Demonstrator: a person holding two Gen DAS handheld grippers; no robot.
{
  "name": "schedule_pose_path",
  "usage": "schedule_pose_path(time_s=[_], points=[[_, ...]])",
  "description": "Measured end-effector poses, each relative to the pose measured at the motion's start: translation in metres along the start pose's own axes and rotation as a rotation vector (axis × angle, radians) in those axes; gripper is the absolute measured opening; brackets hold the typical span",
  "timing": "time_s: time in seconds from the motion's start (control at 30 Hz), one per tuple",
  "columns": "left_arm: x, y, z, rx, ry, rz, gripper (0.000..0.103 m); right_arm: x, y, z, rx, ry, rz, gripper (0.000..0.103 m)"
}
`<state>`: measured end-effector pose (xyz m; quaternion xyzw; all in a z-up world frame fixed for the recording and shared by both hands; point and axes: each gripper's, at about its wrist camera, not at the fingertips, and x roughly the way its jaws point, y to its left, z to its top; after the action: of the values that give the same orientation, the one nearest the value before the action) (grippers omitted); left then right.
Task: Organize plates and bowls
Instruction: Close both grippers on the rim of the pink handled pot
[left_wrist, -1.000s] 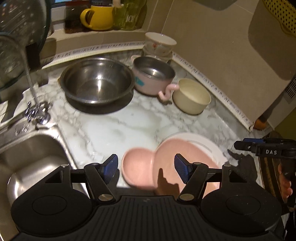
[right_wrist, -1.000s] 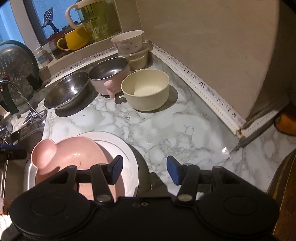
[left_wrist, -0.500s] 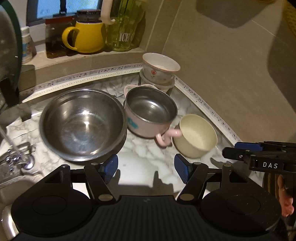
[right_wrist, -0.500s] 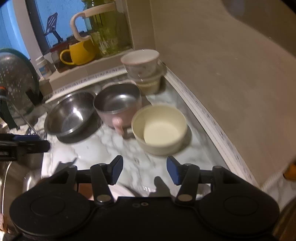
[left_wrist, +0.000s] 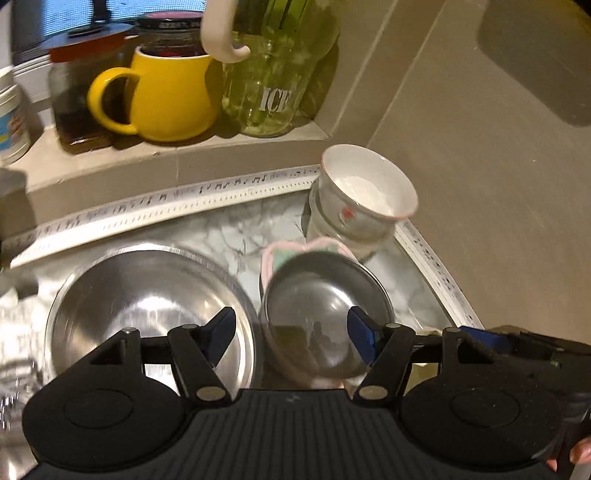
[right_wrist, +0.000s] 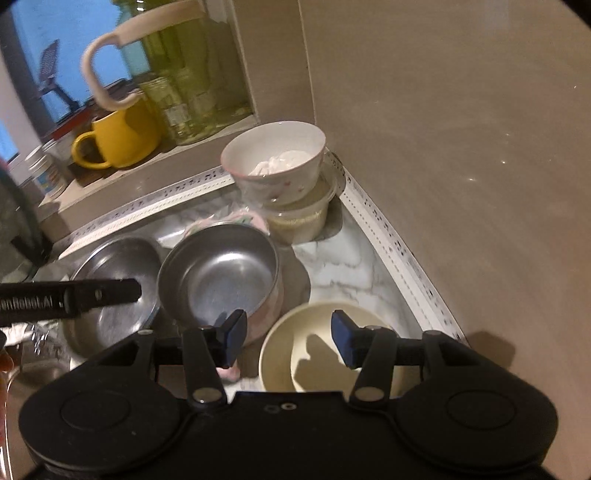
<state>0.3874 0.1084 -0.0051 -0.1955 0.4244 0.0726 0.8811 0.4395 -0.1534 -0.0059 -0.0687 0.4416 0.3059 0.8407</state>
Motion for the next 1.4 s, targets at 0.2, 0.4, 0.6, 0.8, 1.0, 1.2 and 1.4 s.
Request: schedule_pose_path(time_s=[0.2,0.4,0.6,0.8,1.0,1.2,1.4], points=[[0.037,0.003,0.015,0.001,0.057,0.020,0.065,0.030,0.003,0.018,0.020,0.036,-0.016,0.044],[0.058,0.005,0.020,0.024,0.088,0.017,0.056,0.052,0.008,0.027,0.009,0.056,-0.021,0.039],[0.068,0.002,0.020,0.074,0.097,0.028,0.044,0.070,0.012,0.030,-0.001,0.080,-0.030,0.030],[0.069,-0.004,0.017,0.147,0.104,0.051,0.031,0.080,0.014,0.027,-0.020,0.093,-0.036,0.020],[0.061,0.005,0.025,0.094,0.086,0.026,0.031,0.080,0.016,0.028,-0.043,0.087,-0.027,0.014],[0.069,0.002,0.021,0.130,0.108,0.048,0.031,0.079,0.017,0.028,-0.050,0.082,-0.027,0.011],[0.080,-0.006,0.015,0.153,0.135,0.052,0.029,0.079,0.017,0.027,-0.053,0.079,-0.029,0.011]])
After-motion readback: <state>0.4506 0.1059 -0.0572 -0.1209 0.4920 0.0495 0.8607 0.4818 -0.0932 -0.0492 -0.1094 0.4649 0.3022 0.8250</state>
